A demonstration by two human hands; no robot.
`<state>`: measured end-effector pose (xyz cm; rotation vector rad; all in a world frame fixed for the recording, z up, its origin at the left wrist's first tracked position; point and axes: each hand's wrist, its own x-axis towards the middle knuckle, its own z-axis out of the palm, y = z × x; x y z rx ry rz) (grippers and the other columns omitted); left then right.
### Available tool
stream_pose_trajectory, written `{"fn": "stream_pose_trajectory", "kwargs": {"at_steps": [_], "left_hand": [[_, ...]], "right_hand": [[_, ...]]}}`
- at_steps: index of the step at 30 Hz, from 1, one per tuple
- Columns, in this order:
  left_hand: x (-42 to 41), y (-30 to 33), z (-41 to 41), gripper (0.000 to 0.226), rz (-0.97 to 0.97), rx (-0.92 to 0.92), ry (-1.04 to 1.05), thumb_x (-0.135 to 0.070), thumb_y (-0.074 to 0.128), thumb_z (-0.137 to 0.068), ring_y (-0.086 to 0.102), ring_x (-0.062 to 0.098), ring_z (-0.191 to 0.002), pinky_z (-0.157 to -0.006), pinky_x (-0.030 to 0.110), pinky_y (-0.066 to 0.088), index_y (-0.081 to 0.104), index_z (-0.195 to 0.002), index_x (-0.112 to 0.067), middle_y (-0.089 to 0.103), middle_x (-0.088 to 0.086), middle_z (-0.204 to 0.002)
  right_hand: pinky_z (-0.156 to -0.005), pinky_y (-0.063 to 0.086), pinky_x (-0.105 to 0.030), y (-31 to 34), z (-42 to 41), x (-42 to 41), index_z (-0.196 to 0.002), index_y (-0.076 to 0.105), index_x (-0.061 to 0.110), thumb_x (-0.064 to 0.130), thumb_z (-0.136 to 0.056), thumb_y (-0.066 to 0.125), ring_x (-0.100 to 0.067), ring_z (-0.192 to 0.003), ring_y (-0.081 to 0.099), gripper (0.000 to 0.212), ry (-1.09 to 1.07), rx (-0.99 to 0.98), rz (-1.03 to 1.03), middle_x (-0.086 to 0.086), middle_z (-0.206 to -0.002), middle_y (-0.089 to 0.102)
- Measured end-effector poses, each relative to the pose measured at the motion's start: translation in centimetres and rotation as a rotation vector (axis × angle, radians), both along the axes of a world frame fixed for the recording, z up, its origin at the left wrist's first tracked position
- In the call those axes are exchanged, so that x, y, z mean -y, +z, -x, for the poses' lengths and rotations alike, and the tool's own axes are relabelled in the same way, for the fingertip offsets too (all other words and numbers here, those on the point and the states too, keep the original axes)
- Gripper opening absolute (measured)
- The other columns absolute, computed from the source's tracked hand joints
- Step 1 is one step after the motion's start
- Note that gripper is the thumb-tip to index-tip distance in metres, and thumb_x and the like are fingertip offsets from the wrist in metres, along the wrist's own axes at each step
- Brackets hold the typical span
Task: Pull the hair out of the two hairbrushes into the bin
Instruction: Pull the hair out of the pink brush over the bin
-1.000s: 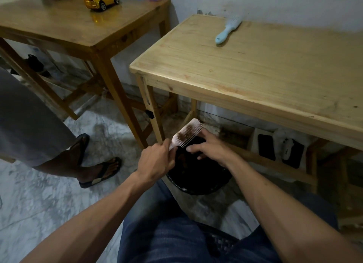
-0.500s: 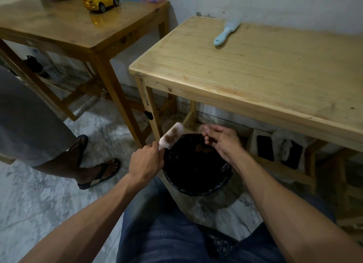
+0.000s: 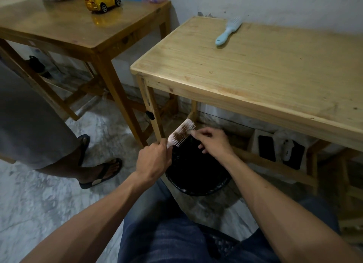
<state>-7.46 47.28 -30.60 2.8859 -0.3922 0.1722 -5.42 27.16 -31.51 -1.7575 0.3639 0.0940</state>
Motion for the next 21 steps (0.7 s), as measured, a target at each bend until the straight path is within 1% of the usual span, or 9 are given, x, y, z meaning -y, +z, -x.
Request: {"fn": "stream_pose_trajectory", "kwargs": {"at_steps": [2,4,5,7,10,14,16,18,21], "left_hand": [[0.7,0.1,0.3,0.033,-0.001,0.008,-0.013,-0.039,0.044,-0.103,0.071,0.030,-0.076,-0.064,0.038,0.055,0.061,-0.118,-0.014,0.073,0.007,-0.096],[1.3,0.2,0.5,0.033,-0.003,0.017,0.000,-0.039,0.044,-0.103,0.071,0.030,-0.077,-0.063,0.038,0.053,0.062,-0.117,-0.015,0.073,0.007,-0.095],[1.4,0.3,0.5,0.033,-0.009,0.019,0.009,-0.039,0.043,-0.103,0.071,0.030,-0.077,-0.062,0.038,0.052,0.062,-0.116,-0.015,0.074,0.007,-0.095],[1.4,0.2,0.5,0.031,-0.028,0.009,0.023,-0.038,0.042,-0.104,0.072,0.031,-0.077,-0.061,0.038,0.051,0.061,-0.112,-0.015,0.074,0.007,-0.093],[0.8,-0.1,0.2,0.030,-0.014,-0.036,0.085,-0.036,0.044,-0.103,0.071,0.033,-0.078,-0.061,0.036,0.047,0.062,-0.109,-0.013,0.073,0.008,-0.094],[0.2,-0.4,0.0,0.032,0.003,-0.082,0.141,-0.035,0.045,-0.103,0.069,0.034,-0.074,-0.058,0.036,0.047,0.063,-0.112,-0.009,0.072,0.011,-0.089],[0.0,-0.5,-0.1,0.033,0.005,-0.090,0.146,-0.034,0.046,-0.103,0.069,0.034,-0.072,-0.058,0.036,0.047,0.063,-0.114,-0.009,0.071,0.011,-0.087],[0.2,-0.4,-0.1,0.033,-0.001,-0.082,0.155,-0.035,0.046,-0.103,0.068,0.034,-0.072,-0.057,0.034,0.044,0.064,-0.111,-0.008,0.071,0.012,-0.088],[0.7,-0.3,0.0,0.031,0.020,-0.072,0.134,-0.036,0.046,-0.103,0.068,0.032,-0.071,-0.056,0.032,0.038,0.064,-0.110,-0.011,0.072,0.010,-0.089]], "right_hand": [[-0.047,0.049,-0.020,0.4,-0.3,-0.6,-0.086,0.075,0.022,0.033,-0.084,0.080,-0.009,-0.055,0.059,0.013,0.055,0.004,0.045,0.000,-0.074,0.071],[-0.050,0.048,-0.021,0.4,-0.5,-0.7,-0.078,0.073,0.023,0.026,-0.086,0.078,-0.013,-0.059,0.059,0.010,0.074,-0.021,0.075,-0.008,-0.077,0.072],[-0.051,0.048,-0.021,0.3,-0.6,-0.7,-0.076,0.072,0.022,0.024,-0.087,0.076,-0.014,-0.061,0.060,0.012,0.075,-0.035,0.077,-0.010,-0.078,0.072],[-0.050,0.048,-0.019,0.5,-0.5,-0.5,-0.079,0.073,0.019,0.020,-0.089,0.072,-0.011,-0.060,0.059,0.011,0.063,-0.031,0.047,-0.006,-0.076,0.070],[-0.047,0.045,-0.018,1.0,-0.2,0.4,-0.081,0.072,0.012,0.014,-0.091,0.068,-0.009,-0.055,0.056,0.011,-0.037,0.013,-0.074,-0.001,-0.068,0.064],[-0.055,0.045,-0.030,0.9,0.1,2.3,-0.068,0.067,0.014,0.017,-0.091,0.063,-0.016,-0.053,0.055,0.023,-0.198,0.000,-0.191,0.000,-0.054,0.060],[-0.060,0.047,-0.033,0.4,0.1,3.0,-0.070,0.067,0.014,0.023,-0.091,0.061,-0.017,-0.054,0.056,0.024,-0.249,-0.038,-0.193,0.000,-0.053,0.063],[-0.060,0.050,-0.031,-0.1,0.1,3.3,-0.078,0.068,0.013,0.025,-0.093,0.061,-0.016,-0.055,0.059,0.020,-0.254,-0.070,-0.183,0.000,-0.055,0.066],[-0.054,0.053,-0.025,-0.7,0.0,2.9,-0.083,0.064,0.015,0.015,-0.092,0.064,-0.013,-0.051,0.062,0.009,-0.201,-0.106,-0.096,0.000,-0.057,0.067]]}}
